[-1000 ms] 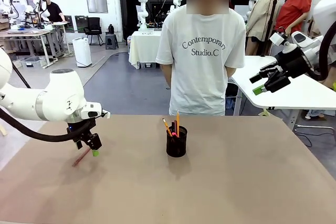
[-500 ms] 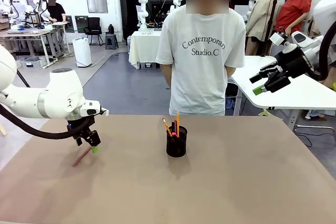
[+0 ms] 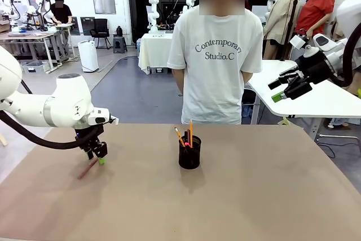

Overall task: Place the pens into the pen holder.
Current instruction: Pick up a writing instrument from the table and place it into the Pen holder.

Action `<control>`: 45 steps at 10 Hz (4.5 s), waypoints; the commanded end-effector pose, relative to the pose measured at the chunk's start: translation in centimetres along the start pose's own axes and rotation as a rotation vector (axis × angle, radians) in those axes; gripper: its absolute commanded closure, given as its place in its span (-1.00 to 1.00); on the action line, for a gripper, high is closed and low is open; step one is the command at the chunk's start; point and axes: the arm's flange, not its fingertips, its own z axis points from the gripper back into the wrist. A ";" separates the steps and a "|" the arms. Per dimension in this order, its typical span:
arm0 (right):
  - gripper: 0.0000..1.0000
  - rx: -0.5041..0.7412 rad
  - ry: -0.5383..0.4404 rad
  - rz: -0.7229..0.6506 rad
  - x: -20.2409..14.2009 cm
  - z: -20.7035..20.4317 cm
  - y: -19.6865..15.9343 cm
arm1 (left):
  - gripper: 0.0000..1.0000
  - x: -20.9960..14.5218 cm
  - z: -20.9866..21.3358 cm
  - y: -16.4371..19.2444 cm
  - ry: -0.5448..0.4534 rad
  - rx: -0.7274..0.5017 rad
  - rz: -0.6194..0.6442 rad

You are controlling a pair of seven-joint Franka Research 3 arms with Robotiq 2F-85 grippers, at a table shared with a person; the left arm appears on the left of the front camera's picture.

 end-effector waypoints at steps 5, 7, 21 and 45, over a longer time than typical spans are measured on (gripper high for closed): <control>-1.00 -0.006 0.001 0.002 0.1 0.1 0.3 | 1.00 -0.3 0.2 0.2 0.016 0.013 -0.012; -1.00 -0.006 0.001 0.002 0.1 0.1 0.3 | 1.00 -0.5 0.2 0.1 0.016 0.010 -0.015; -1.00 -0.006 0.001 0.002 0.1 0.1 0.3 | 1.00 -3.3 10.6 -3.3 -1.108 -0.654 -0.307; -1.00 -0.006 0.001 0.002 0.1 0.1 0.3 | 1.00 12.2 8.6 -13.7 -1.539 -0.799 -1.011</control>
